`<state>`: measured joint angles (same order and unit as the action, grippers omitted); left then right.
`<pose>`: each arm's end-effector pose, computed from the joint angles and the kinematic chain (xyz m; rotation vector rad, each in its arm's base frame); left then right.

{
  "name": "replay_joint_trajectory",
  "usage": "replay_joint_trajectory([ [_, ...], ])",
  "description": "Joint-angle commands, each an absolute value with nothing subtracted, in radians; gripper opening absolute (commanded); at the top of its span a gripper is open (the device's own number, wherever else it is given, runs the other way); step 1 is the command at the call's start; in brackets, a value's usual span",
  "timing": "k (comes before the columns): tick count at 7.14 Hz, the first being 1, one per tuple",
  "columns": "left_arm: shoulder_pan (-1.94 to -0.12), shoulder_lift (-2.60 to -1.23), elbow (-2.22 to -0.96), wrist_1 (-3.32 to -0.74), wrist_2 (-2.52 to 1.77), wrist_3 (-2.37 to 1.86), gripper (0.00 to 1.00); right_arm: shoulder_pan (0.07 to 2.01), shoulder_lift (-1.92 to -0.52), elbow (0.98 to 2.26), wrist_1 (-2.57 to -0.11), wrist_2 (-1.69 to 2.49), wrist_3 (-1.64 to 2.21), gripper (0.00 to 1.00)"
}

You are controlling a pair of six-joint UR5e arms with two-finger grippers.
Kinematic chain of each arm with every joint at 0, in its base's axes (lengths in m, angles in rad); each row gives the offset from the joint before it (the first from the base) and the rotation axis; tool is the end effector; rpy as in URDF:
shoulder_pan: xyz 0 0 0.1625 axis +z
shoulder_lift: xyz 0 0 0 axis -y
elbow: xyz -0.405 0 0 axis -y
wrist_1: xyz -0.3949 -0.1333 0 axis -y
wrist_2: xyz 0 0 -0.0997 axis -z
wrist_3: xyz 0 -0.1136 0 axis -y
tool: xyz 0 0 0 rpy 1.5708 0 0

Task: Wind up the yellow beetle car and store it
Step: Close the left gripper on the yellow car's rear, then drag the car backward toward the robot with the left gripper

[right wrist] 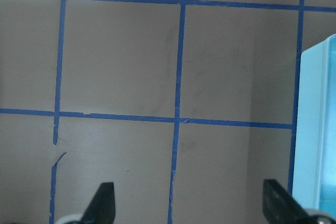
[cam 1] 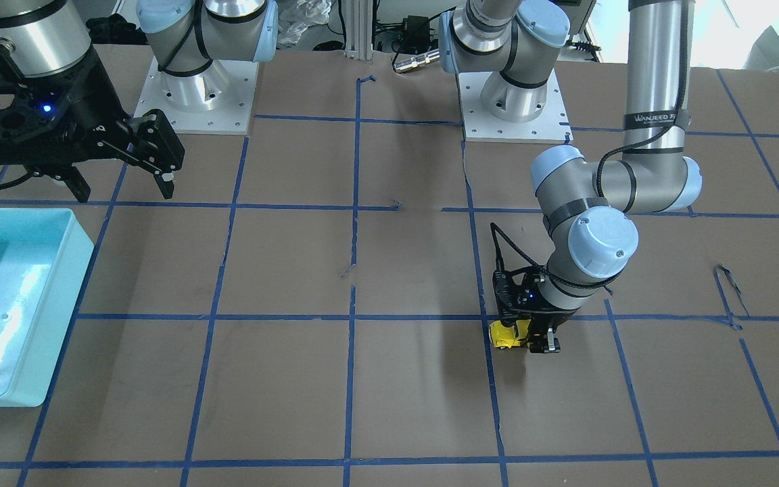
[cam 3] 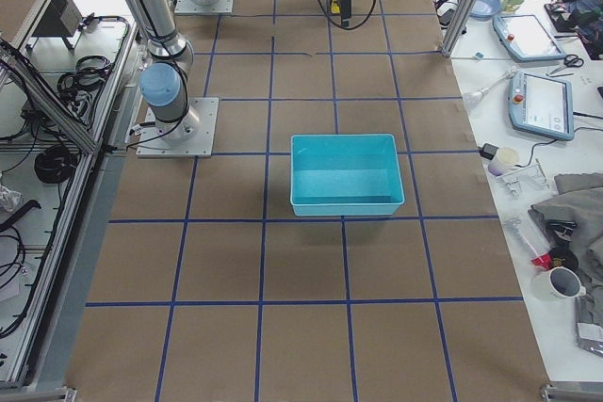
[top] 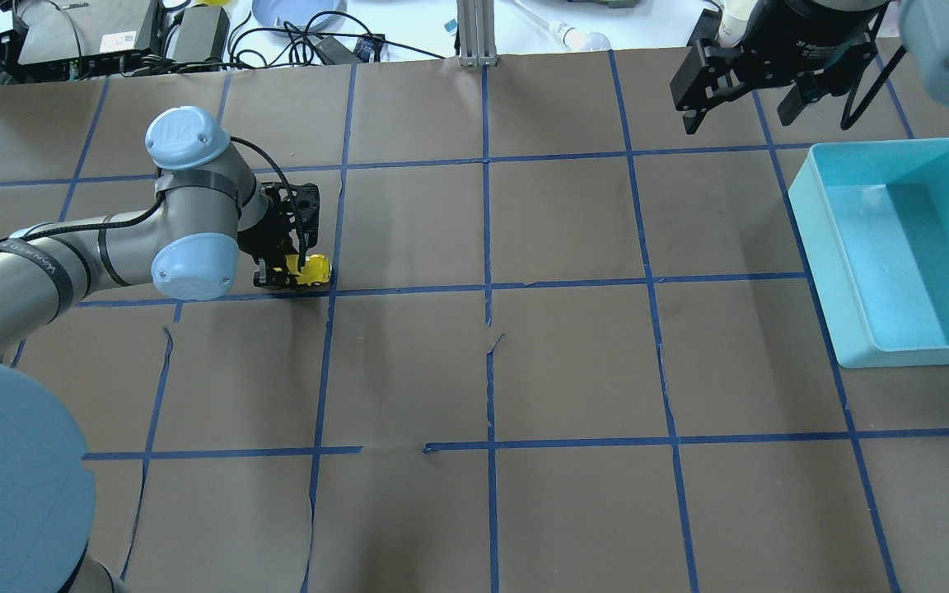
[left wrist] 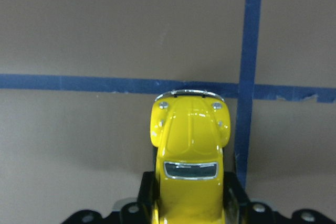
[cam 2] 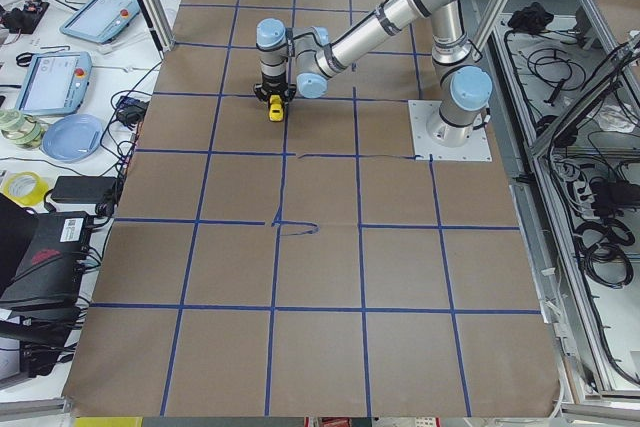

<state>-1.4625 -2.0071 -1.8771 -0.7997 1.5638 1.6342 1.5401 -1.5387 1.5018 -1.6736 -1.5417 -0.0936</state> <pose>-0.0722 -0.5762 0.1518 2.1590 2.2580 -0.0370 0.1205 -0.5261 0.4833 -0.1011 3.1119 -0.2202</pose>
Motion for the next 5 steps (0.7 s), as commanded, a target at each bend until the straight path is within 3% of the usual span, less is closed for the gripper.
replay_joint_trajectory([
  [1, -1.447, -2.005, -1.878, -0.798, 1.563, 1.669, 0.42, 1.54, -1.539, 1.502, -1.674, -1.542, -0.094, 1.0],
  [5, -1.35, -2.002, -1.922, -0.769, 1.562, 1.785, 0.42, 1.54, -1.539, 1.502, -1.674, -1.54, -0.094, 1.0],
])
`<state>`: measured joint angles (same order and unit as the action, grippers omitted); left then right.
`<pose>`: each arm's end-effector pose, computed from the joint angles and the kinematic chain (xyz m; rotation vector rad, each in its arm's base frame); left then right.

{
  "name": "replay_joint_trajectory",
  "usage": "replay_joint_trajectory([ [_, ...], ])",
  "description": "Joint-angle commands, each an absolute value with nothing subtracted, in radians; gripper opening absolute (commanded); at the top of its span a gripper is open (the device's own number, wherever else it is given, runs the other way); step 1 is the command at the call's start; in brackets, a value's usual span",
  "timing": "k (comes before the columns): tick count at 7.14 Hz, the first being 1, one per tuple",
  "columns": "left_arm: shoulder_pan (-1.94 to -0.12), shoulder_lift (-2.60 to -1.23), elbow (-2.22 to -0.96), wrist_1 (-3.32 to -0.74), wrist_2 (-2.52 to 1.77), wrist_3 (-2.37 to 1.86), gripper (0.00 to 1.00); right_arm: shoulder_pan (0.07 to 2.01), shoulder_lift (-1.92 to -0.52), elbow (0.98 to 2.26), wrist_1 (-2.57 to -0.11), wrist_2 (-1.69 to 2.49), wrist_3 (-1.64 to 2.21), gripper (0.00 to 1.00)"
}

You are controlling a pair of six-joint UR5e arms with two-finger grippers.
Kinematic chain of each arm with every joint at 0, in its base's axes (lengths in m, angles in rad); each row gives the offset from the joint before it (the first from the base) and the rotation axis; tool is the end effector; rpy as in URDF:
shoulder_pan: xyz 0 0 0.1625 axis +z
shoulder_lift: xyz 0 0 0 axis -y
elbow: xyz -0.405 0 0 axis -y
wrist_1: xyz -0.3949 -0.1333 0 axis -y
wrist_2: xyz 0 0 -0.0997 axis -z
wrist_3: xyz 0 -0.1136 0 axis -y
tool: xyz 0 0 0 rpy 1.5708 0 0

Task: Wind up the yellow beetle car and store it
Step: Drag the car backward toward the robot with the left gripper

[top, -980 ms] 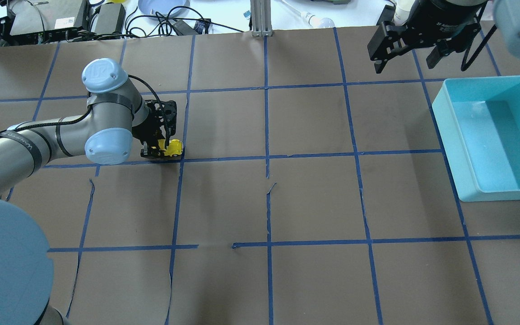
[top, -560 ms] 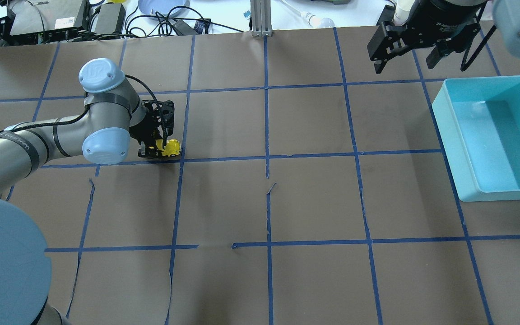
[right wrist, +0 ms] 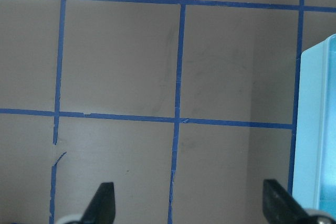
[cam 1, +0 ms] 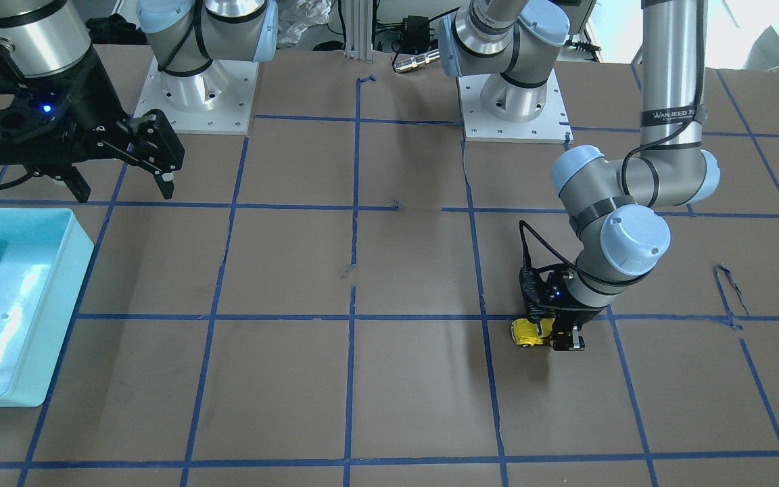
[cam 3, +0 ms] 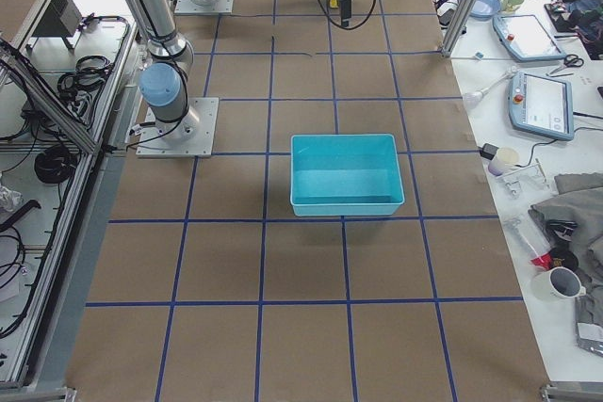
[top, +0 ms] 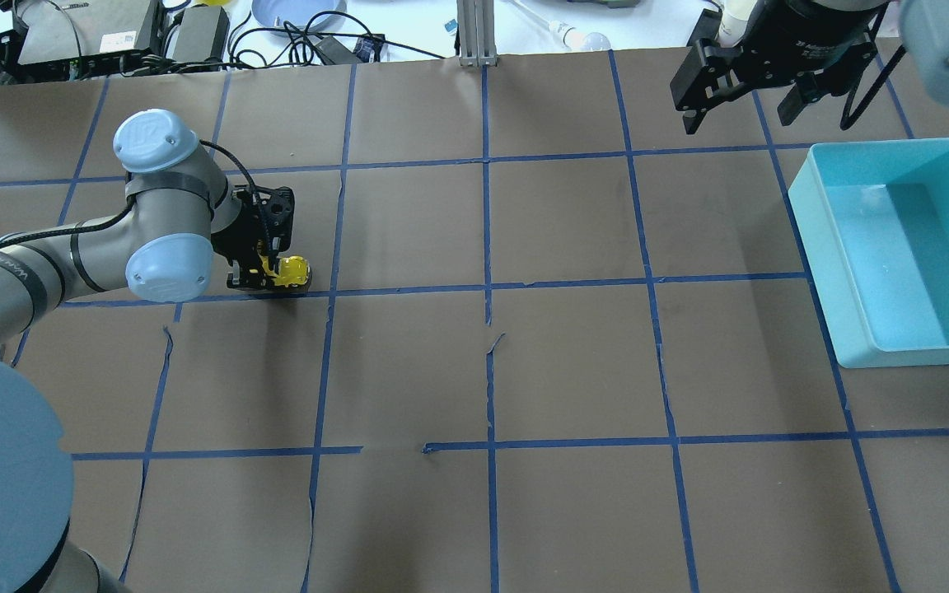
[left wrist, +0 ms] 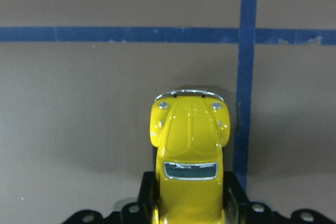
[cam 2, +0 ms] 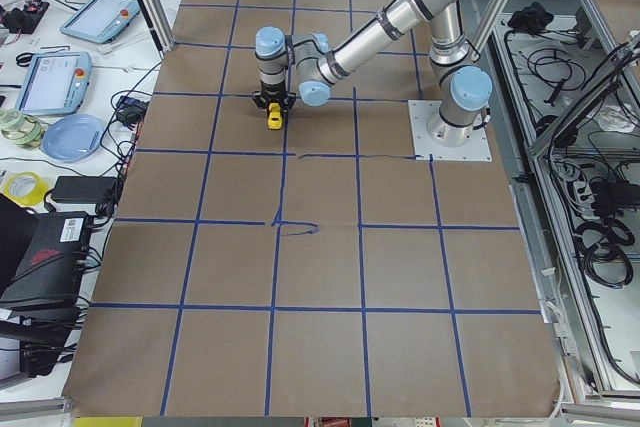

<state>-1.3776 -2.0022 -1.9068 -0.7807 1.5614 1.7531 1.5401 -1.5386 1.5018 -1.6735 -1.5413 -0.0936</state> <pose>-0.0252 -0.5713 0.1449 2.1998 2.2237 -0.0321 0.1206 -0.5261 0.4832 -0.1011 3.1115 -0.2199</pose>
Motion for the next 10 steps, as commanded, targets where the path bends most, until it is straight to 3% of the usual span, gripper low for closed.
replay_joint_trajectory([
  [1, -1.33, -2.0, -1.922, -0.769, 1.562, 1.814, 0.42, 1.54, -1.54, 1.503, -1.674, -1.54, -0.094, 1.0],
  [5, -1.23, -1.996, -1.925, -0.77, 1.56, 1.946, 0.43, 1.54, -1.54, 1.506, -1.674, -1.539, -0.094, 1.0],
  [6, -1.218, -1.996, -1.925, -0.77, 1.562, 1.95, 0.48, 1.54, -1.54, 1.506, -1.674, -1.539, -0.094, 1.0],
  [7, -1.203, -1.993, -1.925, -0.77, 1.56, 1.954, 0.58, 1.54, -1.54, 1.506, -1.674, -1.539, -0.094, 1.0],
  [9, -1.2, -1.985, -1.925, -0.77, 1.56, 1.944, 0.88, 1.54, -1.54, 1.506, -1.674, -1.539, -0.092, 1.0],
  [10, -1.203, -1.983, -1.924, -0.77, 1.559, 1.942, 0.91, 1.54, -1.54, 1.506, -1.674, -1.539, -0.094, 1.0],
])
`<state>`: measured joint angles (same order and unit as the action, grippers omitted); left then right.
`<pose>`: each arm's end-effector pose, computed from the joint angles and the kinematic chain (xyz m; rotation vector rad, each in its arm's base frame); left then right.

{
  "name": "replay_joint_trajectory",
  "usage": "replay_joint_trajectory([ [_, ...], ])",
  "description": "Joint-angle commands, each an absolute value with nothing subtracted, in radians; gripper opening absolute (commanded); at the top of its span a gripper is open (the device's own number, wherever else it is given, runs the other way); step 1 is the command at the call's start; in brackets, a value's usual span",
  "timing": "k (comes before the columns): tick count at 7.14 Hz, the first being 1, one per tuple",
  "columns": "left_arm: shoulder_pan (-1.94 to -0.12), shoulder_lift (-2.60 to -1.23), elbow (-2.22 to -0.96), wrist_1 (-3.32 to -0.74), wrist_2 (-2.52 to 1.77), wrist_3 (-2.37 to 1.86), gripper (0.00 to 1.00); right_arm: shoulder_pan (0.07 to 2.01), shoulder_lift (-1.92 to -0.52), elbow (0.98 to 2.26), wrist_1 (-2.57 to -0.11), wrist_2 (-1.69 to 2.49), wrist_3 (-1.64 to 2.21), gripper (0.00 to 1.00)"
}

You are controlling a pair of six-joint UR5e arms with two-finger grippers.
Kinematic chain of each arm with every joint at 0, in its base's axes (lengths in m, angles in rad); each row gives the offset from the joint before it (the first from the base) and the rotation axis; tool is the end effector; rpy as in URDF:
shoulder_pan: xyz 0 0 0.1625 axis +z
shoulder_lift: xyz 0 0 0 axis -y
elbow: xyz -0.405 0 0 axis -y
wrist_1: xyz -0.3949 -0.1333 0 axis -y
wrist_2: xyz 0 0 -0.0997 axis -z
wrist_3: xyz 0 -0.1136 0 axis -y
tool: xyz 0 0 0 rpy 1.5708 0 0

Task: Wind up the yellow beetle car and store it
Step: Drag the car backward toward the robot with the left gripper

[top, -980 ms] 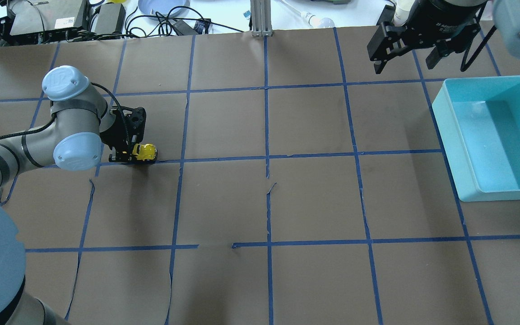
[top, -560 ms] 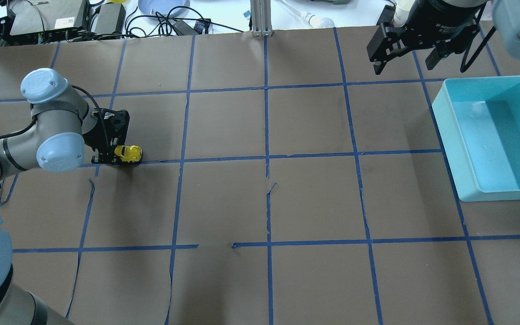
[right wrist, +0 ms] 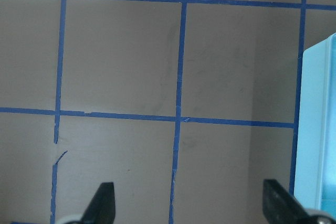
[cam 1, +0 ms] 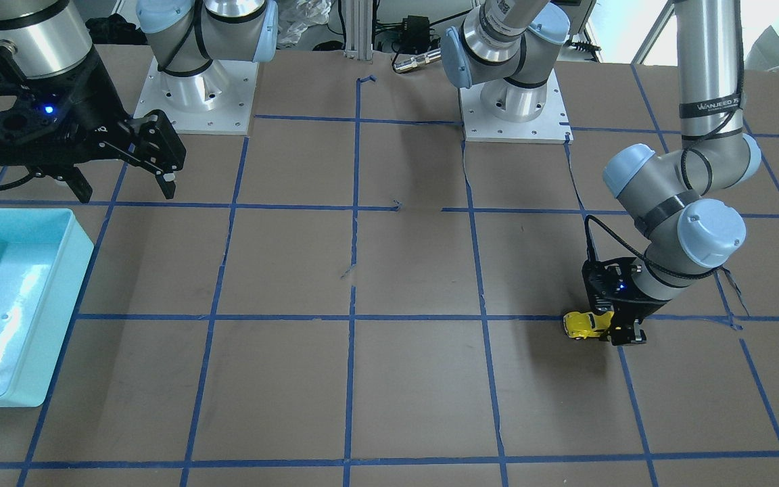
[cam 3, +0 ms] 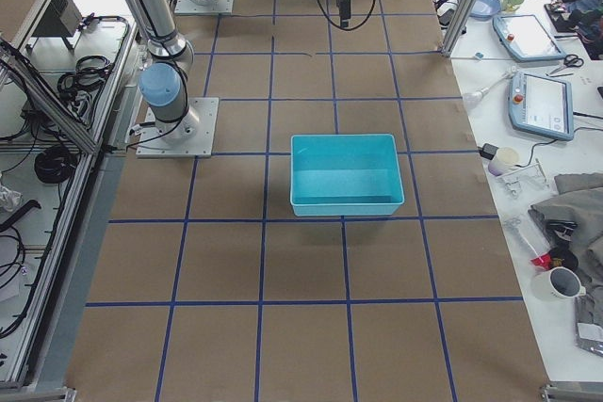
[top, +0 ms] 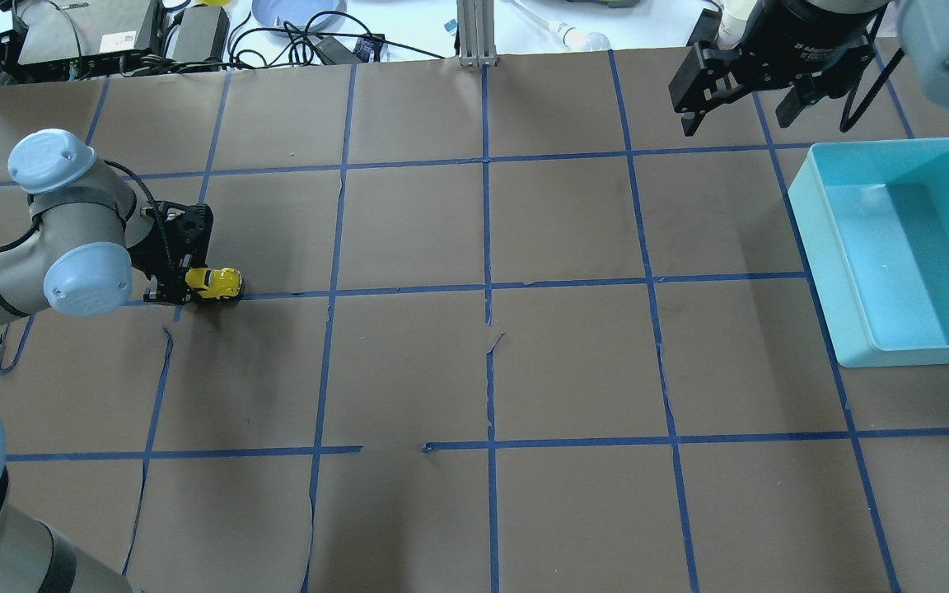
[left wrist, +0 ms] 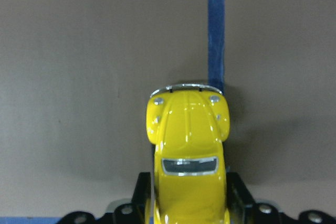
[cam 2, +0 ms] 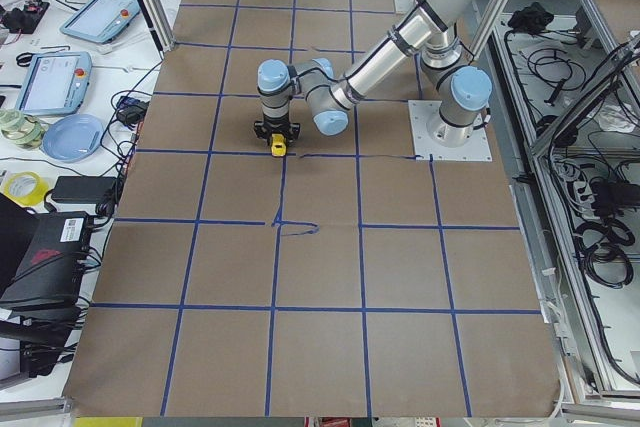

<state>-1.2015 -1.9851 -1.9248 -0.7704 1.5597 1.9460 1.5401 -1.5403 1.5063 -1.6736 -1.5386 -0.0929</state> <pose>0.0731 -0.5618 0.1485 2.2104 2.1970 -0.0359 0.1209 -0.5252 0.4819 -0.1002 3.1089 -0.2158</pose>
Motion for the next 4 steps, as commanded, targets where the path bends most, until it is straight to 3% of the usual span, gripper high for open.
replay_joint_trajectory([
  [1, -1.213, -1.982, -1.922, -0.77, 1.559, 1.937, 0.91, 1.54, -1.54, 1.506, -1.674, -1.539, -0.094, 1.0],
  [4, -1.224, -1.976, -1.924, -0.779, 1.559, 1.934, 0.9, 1.54, -1.54, 1.506, -1.674, -1.539, -0.094, 1.0],
])
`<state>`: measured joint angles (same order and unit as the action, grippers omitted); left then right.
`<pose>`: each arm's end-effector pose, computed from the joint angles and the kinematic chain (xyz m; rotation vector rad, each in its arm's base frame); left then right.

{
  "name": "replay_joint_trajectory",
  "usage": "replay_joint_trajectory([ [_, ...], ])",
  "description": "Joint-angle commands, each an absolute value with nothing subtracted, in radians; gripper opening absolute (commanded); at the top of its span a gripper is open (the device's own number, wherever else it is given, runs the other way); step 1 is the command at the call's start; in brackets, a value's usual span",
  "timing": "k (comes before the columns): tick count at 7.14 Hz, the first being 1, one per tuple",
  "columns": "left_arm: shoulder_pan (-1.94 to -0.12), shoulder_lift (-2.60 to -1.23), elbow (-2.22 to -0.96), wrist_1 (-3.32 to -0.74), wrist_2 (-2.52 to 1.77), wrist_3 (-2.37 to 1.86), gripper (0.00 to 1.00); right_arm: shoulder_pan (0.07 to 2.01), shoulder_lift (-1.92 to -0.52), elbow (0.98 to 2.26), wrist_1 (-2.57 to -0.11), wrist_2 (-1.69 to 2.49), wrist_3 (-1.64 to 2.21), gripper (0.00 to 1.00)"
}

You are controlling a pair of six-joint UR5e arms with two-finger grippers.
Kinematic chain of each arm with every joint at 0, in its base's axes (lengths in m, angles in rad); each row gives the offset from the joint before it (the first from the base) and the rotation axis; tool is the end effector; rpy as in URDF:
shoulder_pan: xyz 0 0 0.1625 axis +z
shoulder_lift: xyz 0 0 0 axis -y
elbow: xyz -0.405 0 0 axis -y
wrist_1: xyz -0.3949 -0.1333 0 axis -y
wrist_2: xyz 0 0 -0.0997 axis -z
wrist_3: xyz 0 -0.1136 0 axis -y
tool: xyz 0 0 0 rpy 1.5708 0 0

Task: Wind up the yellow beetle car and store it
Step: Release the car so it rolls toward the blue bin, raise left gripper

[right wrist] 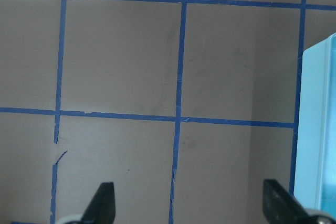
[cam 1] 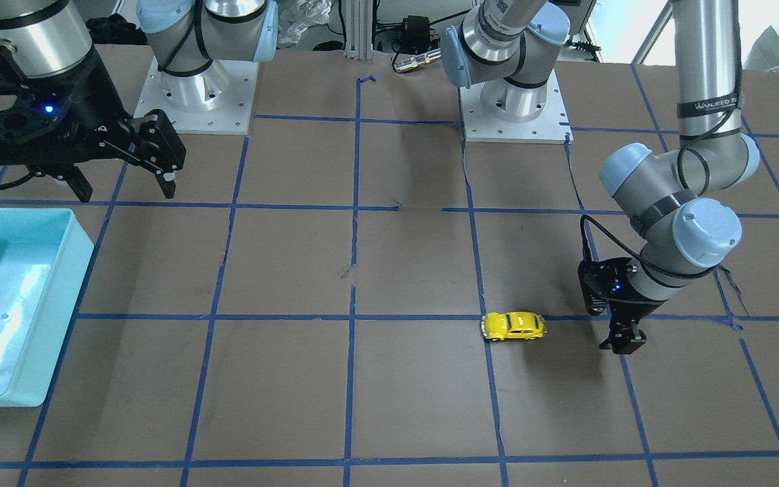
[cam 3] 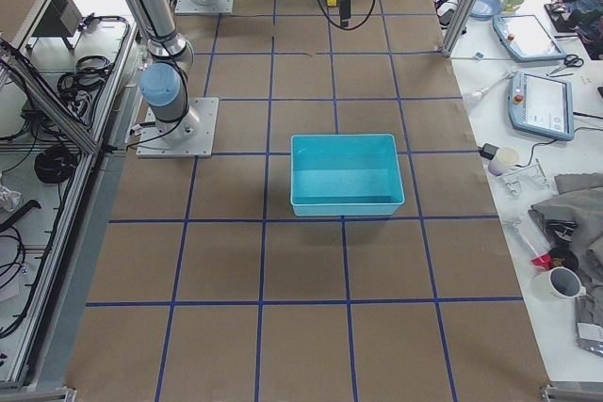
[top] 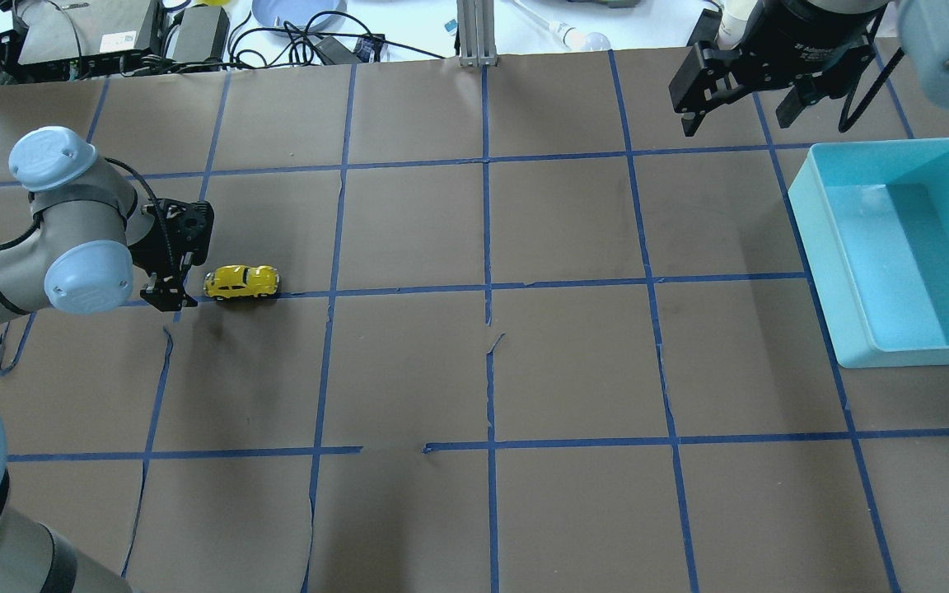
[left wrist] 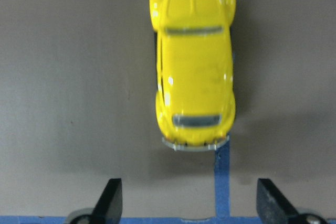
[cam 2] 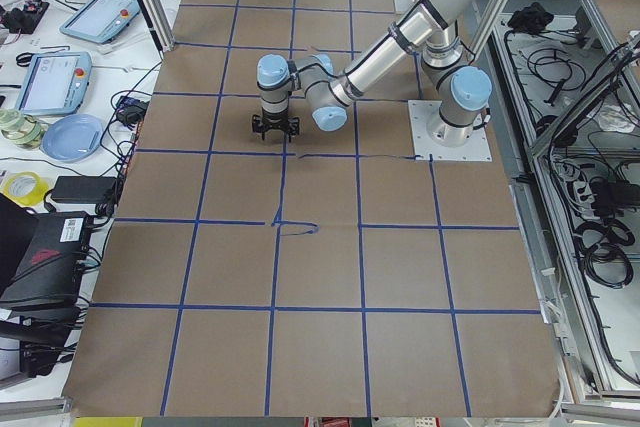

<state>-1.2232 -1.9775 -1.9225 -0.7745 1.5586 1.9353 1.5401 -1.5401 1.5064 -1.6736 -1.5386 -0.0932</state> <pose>0.0610 -0.5638 0.1531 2.2193 2.1815 -0.0418 0.1209 -0.5253 0.4817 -0.1006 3.1089 -0.2153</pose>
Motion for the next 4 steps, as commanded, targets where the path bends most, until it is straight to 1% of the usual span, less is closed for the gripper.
replay_joint_trajectory([
  [1, -1.227, -1.974, -1.922, -0.781, 1.559, 1.934, 0.9, 1.54, -1.54, 1.506, -1.674, -1.54, -0.094, 1.0],
  [3, -1.249, -1.939, -1.916, -0.787, 1.513, 1.866, 0.9, 1.54, -1.54, 1.508, -1.674, -1.54, -0.094, 1.0],
  [4, -1.285, -1.903, -1.899, -0.819, 1.505, 1.715, 0.85, 1.54, -1.54, 1.508, -1.674, -1.54, -0.094, 1.0],
])
